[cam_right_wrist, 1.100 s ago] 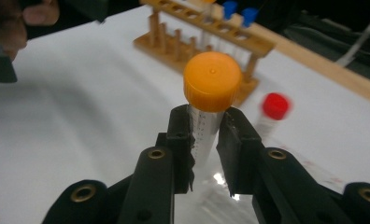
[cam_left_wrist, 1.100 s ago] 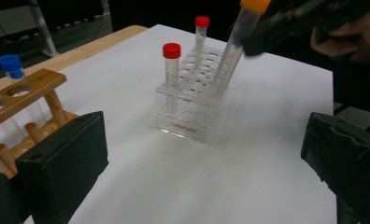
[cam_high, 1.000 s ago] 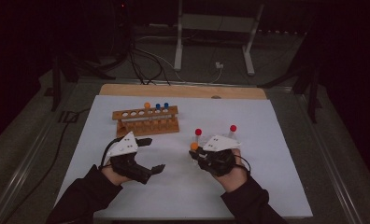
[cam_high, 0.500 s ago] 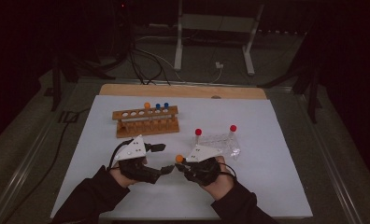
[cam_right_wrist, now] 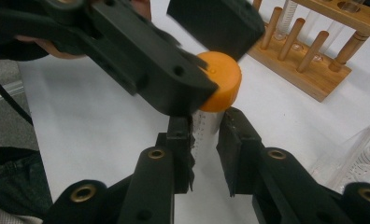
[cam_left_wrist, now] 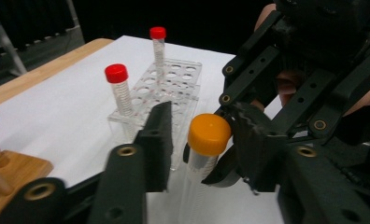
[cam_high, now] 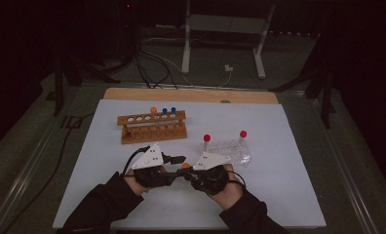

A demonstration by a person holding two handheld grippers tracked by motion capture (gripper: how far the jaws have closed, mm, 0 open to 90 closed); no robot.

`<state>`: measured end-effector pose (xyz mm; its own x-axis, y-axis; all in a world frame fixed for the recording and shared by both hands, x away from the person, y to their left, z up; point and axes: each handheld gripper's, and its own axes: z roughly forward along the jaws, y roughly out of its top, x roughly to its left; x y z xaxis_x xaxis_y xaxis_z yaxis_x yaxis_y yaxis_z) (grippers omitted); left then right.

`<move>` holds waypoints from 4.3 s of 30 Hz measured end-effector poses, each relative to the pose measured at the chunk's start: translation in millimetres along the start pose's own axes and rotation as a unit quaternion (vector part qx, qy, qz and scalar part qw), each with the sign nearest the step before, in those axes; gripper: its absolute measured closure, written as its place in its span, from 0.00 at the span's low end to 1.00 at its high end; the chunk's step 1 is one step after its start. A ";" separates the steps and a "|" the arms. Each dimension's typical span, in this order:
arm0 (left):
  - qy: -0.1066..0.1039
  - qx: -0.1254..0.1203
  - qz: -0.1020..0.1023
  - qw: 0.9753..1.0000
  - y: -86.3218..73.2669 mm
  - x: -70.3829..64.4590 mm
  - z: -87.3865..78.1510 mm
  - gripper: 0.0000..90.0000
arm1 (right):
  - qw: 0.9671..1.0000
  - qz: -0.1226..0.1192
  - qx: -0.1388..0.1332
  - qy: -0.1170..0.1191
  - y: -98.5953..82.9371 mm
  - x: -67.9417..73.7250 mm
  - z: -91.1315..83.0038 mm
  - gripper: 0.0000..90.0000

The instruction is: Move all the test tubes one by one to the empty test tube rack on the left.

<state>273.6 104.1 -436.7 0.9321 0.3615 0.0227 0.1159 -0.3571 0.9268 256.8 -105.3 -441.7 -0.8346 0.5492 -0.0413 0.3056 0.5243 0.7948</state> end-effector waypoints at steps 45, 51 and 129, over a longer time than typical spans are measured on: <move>0.123 -0.019 -0.012 0.992 16.9 68.5 -60.3 0.80 | 0.995 0.016 -0.093 0.007 2.2 -7.5 -24.7 0.06; 0.151 -0.017 -0.016 0.988 21.5 85.2 -66.9 0.80 | 0.995 0.015 -0.101 0.022 1.1 -10.4 -26.9 0.00; 0.266 0.033 -0.100 0.958 -28.2 179.2 -16.1 0.80 | 0.993 0.019 -0.118 0.026 -3.1 -17.8 -33.2 0.00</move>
<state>431.9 192.8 -452.8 0.5839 0.8102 0.0508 0.3118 -0.2816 0.9075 255.5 -138.3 -423.3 -0.8495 0.5273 0.0181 0.2268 0.3341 0.9148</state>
